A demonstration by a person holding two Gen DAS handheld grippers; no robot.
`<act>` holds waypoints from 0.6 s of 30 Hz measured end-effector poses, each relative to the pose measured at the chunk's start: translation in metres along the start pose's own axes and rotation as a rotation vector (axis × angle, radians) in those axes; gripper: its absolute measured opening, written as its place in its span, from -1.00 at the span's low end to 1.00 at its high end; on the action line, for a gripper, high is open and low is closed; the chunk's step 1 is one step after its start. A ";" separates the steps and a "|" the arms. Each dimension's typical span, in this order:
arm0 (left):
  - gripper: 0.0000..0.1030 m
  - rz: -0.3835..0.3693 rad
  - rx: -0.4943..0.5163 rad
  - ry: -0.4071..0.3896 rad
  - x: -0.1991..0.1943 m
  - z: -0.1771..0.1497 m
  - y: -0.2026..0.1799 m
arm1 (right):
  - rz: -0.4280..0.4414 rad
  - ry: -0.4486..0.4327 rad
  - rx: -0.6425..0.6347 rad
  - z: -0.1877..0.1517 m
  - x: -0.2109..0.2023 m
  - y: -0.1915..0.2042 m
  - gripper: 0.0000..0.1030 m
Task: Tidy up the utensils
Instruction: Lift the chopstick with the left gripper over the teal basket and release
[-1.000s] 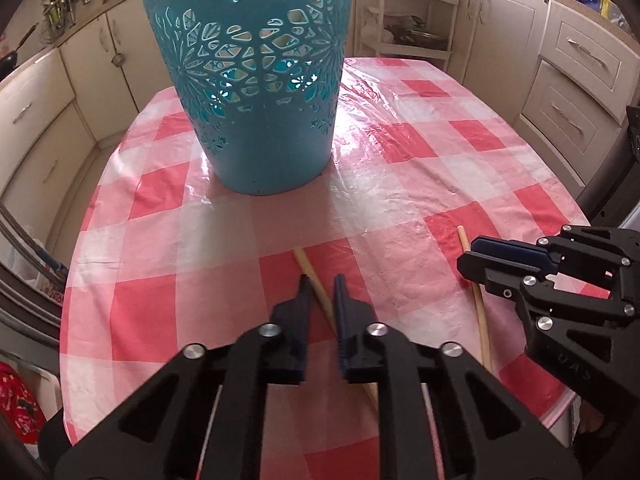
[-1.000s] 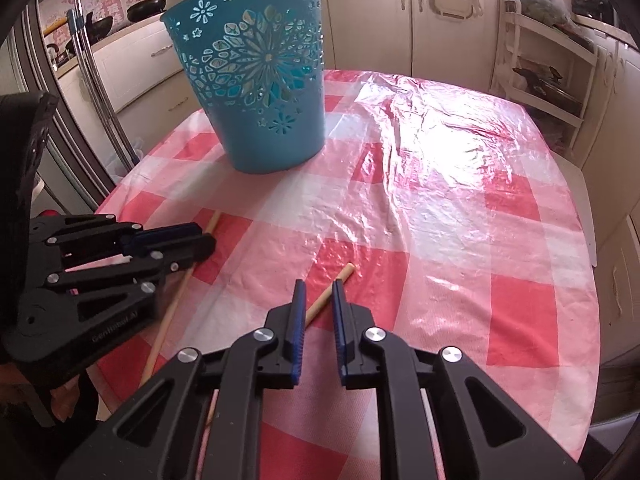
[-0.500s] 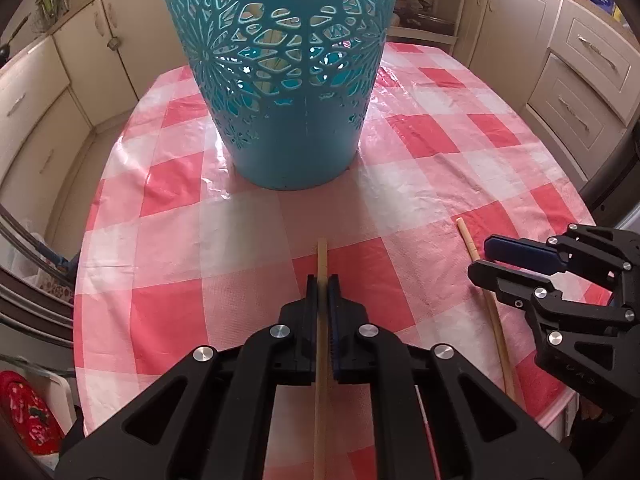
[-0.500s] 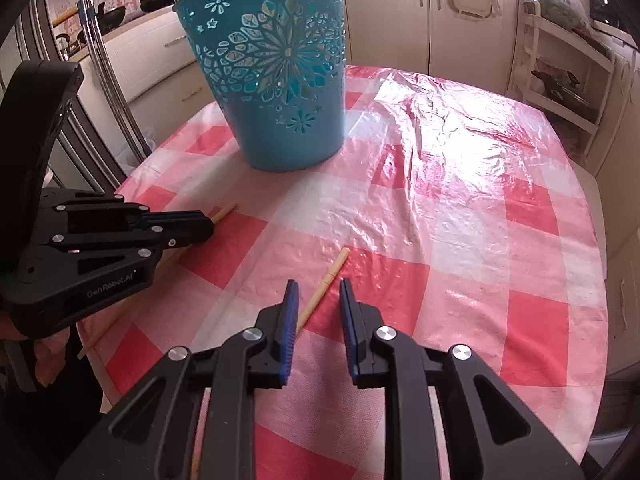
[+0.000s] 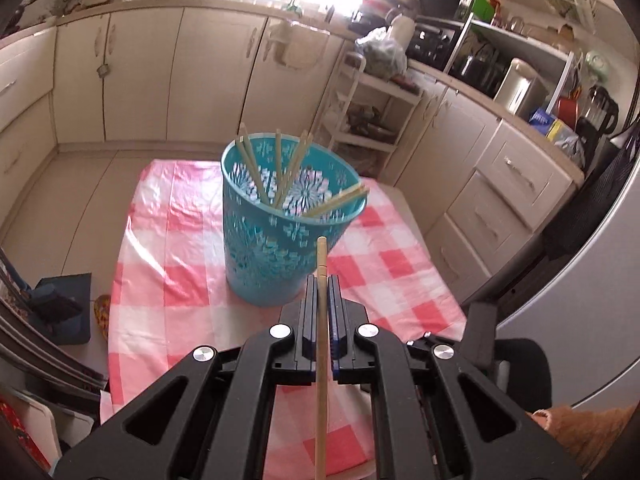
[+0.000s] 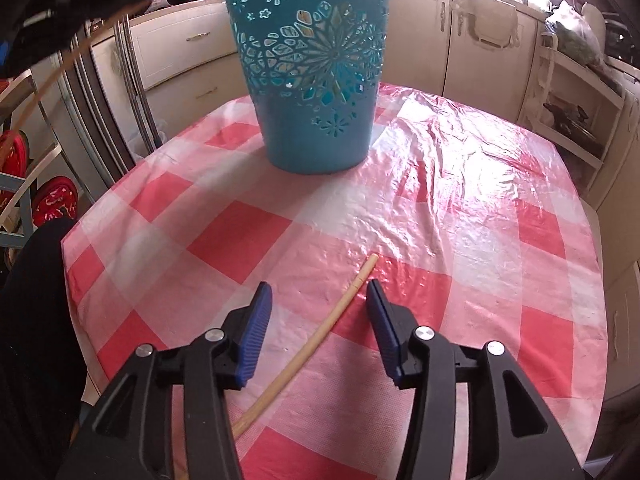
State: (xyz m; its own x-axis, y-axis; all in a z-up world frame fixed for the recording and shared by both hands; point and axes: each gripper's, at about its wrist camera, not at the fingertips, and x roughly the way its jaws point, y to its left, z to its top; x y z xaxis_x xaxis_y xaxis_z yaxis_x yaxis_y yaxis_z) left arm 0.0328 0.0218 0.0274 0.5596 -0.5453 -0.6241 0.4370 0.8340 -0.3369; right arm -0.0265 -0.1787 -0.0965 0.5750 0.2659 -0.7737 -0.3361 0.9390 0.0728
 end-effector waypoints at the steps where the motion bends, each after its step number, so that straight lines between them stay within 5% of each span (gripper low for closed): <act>1: -0.91 -0.010 -0.005 -0.023 -0.006 0.008 0.000 | -0.004 0.000 -0.005 0.000 0.000 0.001 -0.06; 8: -0.91 -0.028 -0.001 -0.217 -0.027 0.069 -0.009 | -0.006 0.000 -0.013 -0.001 0.001 0.003 -0.04; 18: -0.91 0.079 -0.030 -0.482 -0.018 0.140 -0.017 | -0.002 -0.003 -0.022 0.000 0.002 0.003 0.01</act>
State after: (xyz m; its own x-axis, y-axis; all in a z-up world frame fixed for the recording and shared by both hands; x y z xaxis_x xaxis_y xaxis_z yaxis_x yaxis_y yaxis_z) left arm 0.1137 0.0053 0.1432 0.8554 -0.4516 -0.2537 0.3636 0.8724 -0.3267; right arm -0.0267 -0.1759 -0.0980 0.5778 0.2648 -0.7721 -0.3512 0.9345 0.0577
